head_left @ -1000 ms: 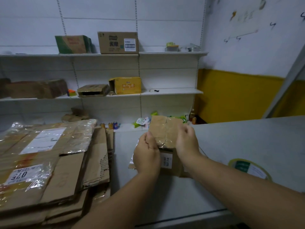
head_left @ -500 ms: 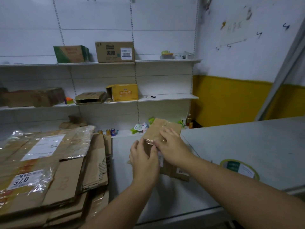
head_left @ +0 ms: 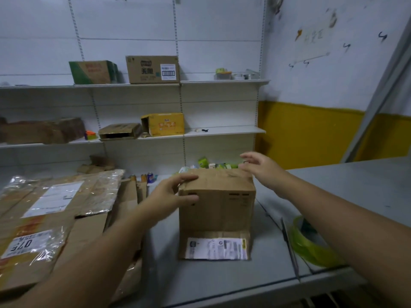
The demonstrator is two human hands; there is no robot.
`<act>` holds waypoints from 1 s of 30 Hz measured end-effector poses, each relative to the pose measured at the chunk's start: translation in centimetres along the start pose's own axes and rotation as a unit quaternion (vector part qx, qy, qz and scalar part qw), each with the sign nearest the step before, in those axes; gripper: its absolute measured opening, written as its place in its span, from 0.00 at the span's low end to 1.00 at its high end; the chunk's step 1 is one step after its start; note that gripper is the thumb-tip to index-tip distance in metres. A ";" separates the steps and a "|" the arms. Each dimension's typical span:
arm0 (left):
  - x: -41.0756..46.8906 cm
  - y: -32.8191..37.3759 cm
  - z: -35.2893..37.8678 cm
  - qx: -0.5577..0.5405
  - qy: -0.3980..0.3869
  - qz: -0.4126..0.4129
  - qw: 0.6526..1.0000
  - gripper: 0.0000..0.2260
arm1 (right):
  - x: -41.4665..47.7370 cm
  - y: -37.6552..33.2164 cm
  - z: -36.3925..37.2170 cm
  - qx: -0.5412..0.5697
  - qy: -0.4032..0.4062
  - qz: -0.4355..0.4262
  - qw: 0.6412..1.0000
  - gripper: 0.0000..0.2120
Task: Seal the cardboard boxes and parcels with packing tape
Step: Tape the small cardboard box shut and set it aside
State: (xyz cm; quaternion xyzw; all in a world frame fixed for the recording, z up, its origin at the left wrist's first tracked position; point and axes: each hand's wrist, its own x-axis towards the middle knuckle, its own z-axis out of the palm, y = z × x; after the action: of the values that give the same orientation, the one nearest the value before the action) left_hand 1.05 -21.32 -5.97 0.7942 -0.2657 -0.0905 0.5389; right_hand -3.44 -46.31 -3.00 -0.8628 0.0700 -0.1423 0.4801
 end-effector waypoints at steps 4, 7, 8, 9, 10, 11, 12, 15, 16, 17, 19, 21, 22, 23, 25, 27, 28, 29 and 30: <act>1.5 0.4 -1.8 0.146 0.099 0.010 0.984 0.17 | -0.4 0.2 0.6 -0.053 -0.115 0.001 0.992 0.13; 0.6 0.7 -0.5 0.151 0.247 0.027 0.957 0.07 | -1.2 -0.4 1.3 -0.177 -0.085 -0.048 0.979 0.16; 0.1 0.9 0.3 0.127 0.225 0.033 0.965 0.06 | -1.5 -0.7 1.6 -0.214 -0.069 -0.066 0.972 0.17; -0.3 1.0 1.0 0.116 0.181 0.040 0.976 0.08 | -1.8 -1.0 1.9 -0.236 -0.058 -0.078 0.967 0.18; -0.6 1.1 1.6 0.128 0.127 0.042 0.983 0.12 | -2.1 -1.3 2.1 -0.244 -0.054 -0.083 0.965 0.18; -0.8 1.2 1.9 0.152 0.070 0.033 0.985 0.18 | -2.3 -1.5 2.4 -0.241 -0.060 -0.084 0.965 0.18; -1.1 1.2 2.1 0.180 0.018 0.013 0.983 0.23 | -2.5 -1.6 2.5 -0.228 -0.073 -0.081 0.967 0.16; -1.4 1.1 1.9 0.239 -0.036 -0.014 0.970 0.26 | -3.1 -1.4 2.5 -0.201 -0.126 -0.070 0.969 0.14; -1.6 1.1 1.9 0.251 -0.036 -0.010 0.967 0.27 | -3.3 -1.2 2.3 -0.202 -0.146 -0.070 0.966 0.15; -1.8 1.1 1.9 0.266 -0.035 -0.005 0.963 0.27 | -3.5 -0.8 1.9 -0.193 -0.164 -0.066 0.965 0.17; -1.9 1.3 2.1 0.322 -0.034 -0.009 0.946 0.31 | -3.9 -0.1 0.5 -0.155 -0.169 -0.050 0.972 0.19; -2.7 2.1 2.8 0.362 0.007 0.033 0.932 0.32 | -4.3 0.7 -1.5 -0.158 -0.134 -0.042 0.977 0.17; -3.5 2.6 3.3 0.359 0.055 0.120 0.924 0.29 | -4.5 1.3 -2.7 -0.187 -0.107 -0.044 0.976 0.14; -4.2 3.3 4.1 0.347 0.098 0.244 0.900 0.22 | -4.8 1.9 -4.0 -0.228 -0.080 -0.049 0.969 0.11; -5.3 3.9 6.2 0.295 0.133 0.446 0.834 0.10 | -5.9 3.2 -6.3 -0.312 -0.053 -0.052 0.947 0.05; -6.0 4.3 9.3 0.257 0.053 0.423 0.867 0.07 | -7.2 4.3 -7.8 -0.363 -0.069 -0.025 0.929 0.05; -5.9 4.6 11.1 0.244 0.003 0.330 0.912 0.08 | -7.9 4.8 -8.1 -0.381 -0.088 -0.002 0.920 0.08; -5.6 4.4 13.0 0.246 -0.045 0.215 0.944 0.10 | -8.6 5.1 -8.2 -0.398 -0.109 0.026 0.911 0.12; -4.8 3.8 14.7 0.261 -0.081 0.112 0.955 0.13 | -9.3 5.3 -8.2 -0.415 -0.128 0.051 0.899 0.18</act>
State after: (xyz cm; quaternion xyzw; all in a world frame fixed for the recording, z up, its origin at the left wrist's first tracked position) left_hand -10.55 -31.72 -9.12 0.8625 -0.4098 -0.0210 0.2962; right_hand -14.70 -53.35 -5.11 -0.9898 0.1052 0.0360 0.0895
